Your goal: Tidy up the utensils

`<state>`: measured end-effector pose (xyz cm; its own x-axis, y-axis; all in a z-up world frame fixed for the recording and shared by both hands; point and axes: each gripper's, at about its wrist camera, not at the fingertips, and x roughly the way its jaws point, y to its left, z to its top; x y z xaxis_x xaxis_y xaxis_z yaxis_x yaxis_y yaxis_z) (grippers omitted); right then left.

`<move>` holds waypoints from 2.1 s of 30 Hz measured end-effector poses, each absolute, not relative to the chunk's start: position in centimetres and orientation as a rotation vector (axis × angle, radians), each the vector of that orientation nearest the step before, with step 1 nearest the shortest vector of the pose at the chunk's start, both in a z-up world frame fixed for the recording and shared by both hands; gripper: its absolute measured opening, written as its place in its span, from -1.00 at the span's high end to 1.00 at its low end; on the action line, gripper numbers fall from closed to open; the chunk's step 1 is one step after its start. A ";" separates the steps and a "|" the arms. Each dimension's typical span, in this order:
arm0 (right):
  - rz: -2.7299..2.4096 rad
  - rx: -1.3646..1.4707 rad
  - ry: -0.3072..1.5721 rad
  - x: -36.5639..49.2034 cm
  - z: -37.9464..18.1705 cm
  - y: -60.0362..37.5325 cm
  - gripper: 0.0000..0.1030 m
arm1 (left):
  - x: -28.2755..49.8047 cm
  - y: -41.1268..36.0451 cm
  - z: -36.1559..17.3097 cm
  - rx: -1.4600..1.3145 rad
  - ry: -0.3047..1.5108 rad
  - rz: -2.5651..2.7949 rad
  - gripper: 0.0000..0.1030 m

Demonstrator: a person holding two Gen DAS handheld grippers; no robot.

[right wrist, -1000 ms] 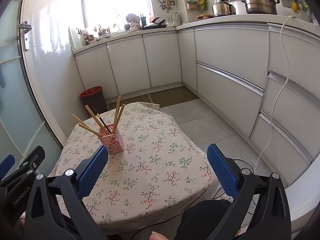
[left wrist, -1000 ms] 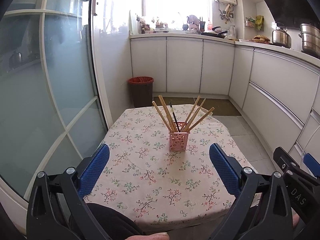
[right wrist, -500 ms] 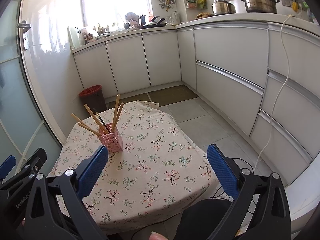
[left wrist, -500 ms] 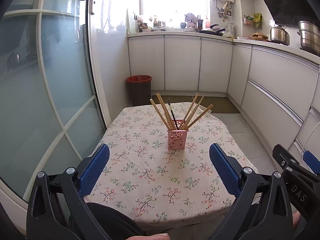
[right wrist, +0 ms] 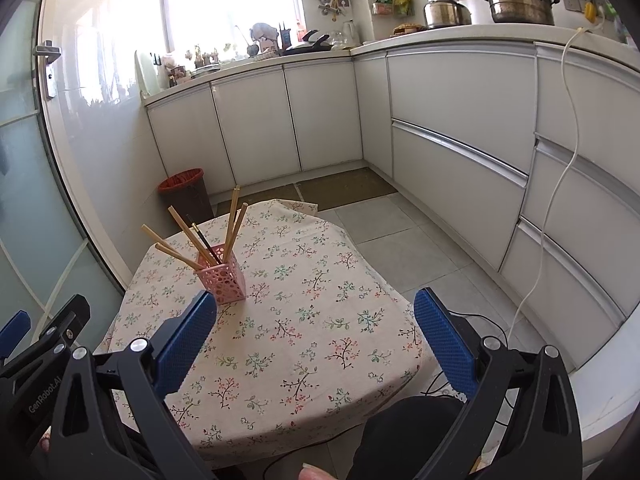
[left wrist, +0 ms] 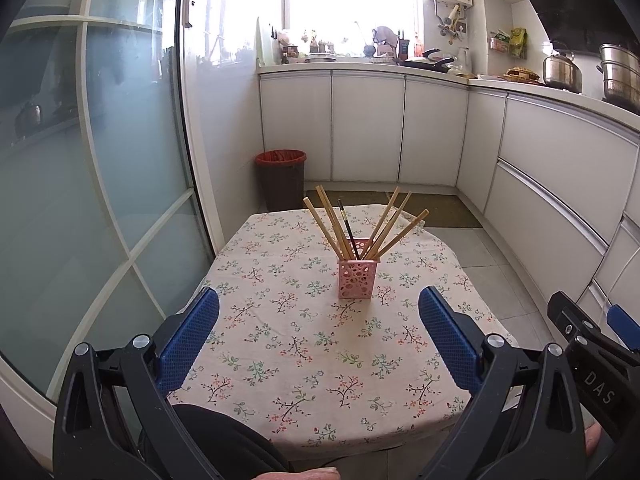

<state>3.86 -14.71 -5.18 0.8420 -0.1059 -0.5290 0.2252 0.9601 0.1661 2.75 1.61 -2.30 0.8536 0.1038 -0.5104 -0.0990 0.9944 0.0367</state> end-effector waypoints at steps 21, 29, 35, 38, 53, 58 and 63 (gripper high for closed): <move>-0.173 0.225 0.550 3.7 -5.2 -14.5 -0.87 | 2.7 1.6 -2.4 0.006 0.540 0.111 -0.86; -0.174 0.227 0.557 3.7 -5.2 -14.6 -0.87 | 2.7 1.6 -2.5 0.006 0.545 0.114 -0.86; -0.173 0.227 0.560 3.8 -5.3 -14.7 -0.87 | 2.7 1.6 -2.6 0.006 0.546 0.114 -0.86; -0.173 0.227 0.561 3.9 -5.3 -14.7 -0.87 | 2.8 1.7 -2.5 0.006 0.546 0.115 -0.86; -0.171 0.231 0.581 4.1 -5.9 -14.9 -0.87 | 2.9 1.1 -3.1 0.036 0.547 0.122 -0.83; -0.171 0.232 0.588 4.2 -6.0 -14.8 -0.87 | 2.7 1.0 -2.9 0.047 0.534 0.102 -0.57; -0.168 0.230 0.587 4.2 -6.0 -14.8 -0.87 | 2.7 1.0 -2.9 0.036 0.537 0.082 -0.62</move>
